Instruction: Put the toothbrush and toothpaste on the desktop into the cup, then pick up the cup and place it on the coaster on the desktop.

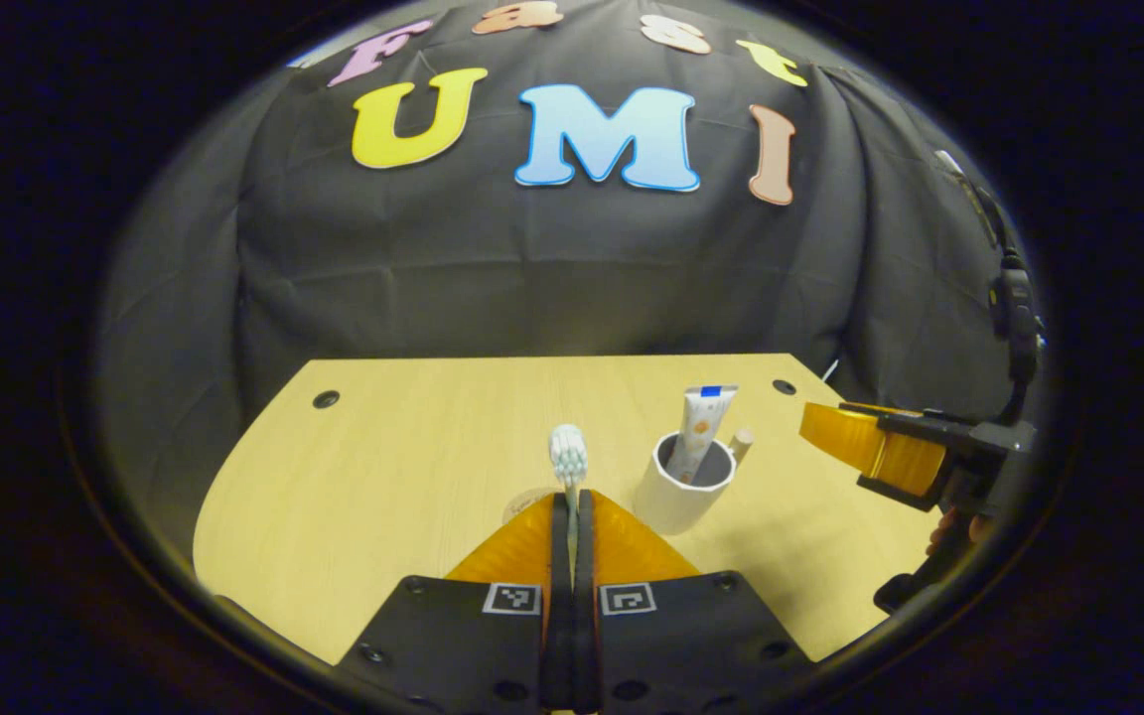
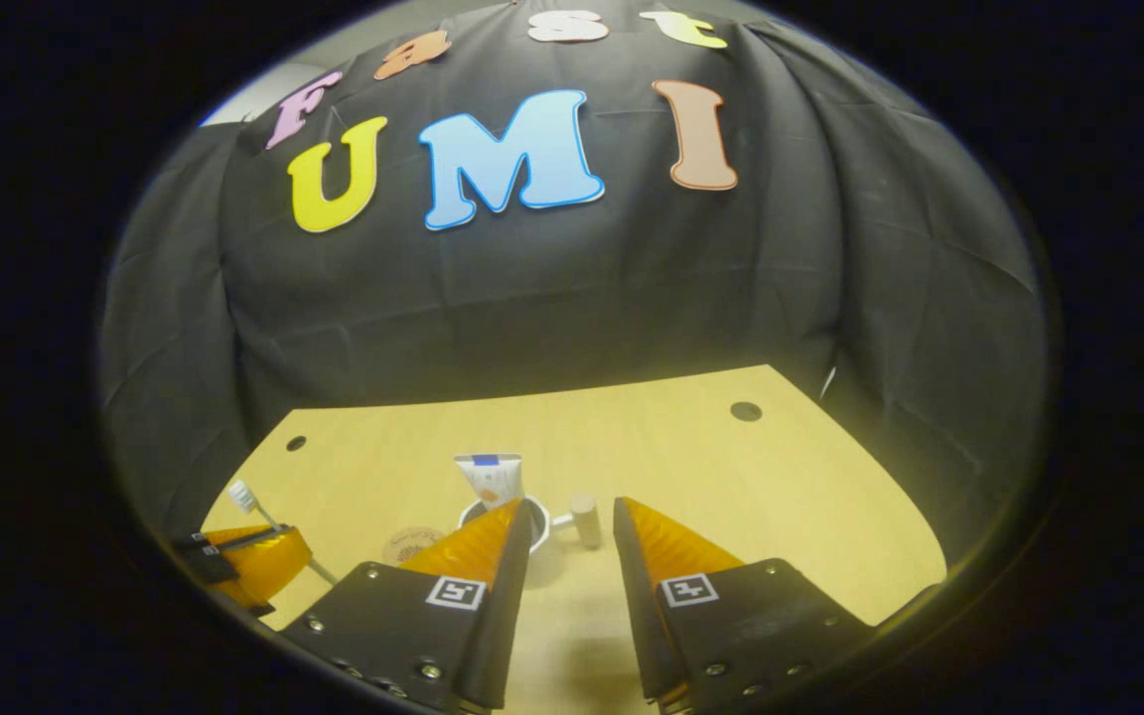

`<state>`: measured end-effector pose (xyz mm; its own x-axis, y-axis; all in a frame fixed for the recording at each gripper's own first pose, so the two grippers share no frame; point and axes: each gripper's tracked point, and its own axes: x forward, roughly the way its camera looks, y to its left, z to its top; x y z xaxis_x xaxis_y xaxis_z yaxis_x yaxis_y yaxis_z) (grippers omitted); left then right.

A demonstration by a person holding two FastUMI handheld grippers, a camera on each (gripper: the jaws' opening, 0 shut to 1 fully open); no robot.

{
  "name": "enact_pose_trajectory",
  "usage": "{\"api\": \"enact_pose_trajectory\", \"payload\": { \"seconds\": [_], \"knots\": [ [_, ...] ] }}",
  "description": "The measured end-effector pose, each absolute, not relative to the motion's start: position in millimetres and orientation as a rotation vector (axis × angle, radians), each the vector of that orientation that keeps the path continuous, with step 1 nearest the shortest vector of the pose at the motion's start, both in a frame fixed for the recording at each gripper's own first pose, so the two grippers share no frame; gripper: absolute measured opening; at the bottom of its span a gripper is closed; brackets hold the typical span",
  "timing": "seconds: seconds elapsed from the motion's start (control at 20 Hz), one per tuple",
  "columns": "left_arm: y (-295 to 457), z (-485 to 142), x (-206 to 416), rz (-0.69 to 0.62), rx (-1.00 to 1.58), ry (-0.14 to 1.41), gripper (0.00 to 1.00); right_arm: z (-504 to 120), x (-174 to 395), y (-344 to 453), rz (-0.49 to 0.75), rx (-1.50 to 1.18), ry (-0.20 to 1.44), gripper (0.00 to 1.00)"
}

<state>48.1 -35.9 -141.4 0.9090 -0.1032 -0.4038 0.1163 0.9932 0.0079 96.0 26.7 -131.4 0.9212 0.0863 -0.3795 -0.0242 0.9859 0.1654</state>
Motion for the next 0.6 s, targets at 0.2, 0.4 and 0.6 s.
{"api": "enact_pose_trajectory", "payload": {
  "seconds": [0.2, 0.4, 0.6],
  "knots": [
    [-59.2, -112.7, 69.2, -0.158, 0.09, 0.319, 0.07, -130.7, 85.9, 11.2, 0.014, 0.161, 0.409, 0.49],
    [-94.2, -83.9, 87.0, -0.23, 0.147, 0.217, 0.07, -135.4, 74.8, -9.1, -0.035, 0.146, 0.432, 0.49],
    [-132.5, -56.4, 95.1, -0.298, 0.176, 0.122, 0.07, -141.0, 65.2, -29.0, -0.095, 0.155, 0.458, 0.49]
  ]
}}
